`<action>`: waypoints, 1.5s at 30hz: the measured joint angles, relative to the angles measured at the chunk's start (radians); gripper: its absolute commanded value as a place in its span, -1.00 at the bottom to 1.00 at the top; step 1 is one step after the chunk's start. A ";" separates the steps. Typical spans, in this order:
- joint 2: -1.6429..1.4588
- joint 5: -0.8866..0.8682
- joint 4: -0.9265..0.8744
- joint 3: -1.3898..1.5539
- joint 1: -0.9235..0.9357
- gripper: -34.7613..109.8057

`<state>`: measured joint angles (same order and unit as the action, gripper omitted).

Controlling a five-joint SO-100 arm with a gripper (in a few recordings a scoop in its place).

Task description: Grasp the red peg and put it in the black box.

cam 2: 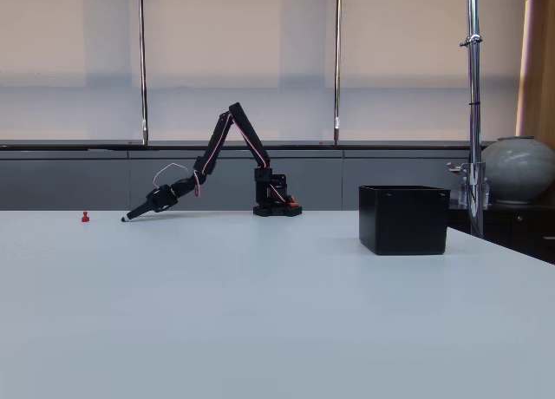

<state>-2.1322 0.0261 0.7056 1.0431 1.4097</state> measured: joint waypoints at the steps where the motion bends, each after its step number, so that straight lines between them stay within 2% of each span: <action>1: -0.018 0.003 0.002 0.018 0.000 -0.14; 28: -0.336 -0.035 -0.041 0.511 -0.048 -0.14; 45: -0.373 -0.029 -0.164 0.643 -0.054 -0.14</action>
<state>-2.5050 -0.0031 0.5415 1.6858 1.3560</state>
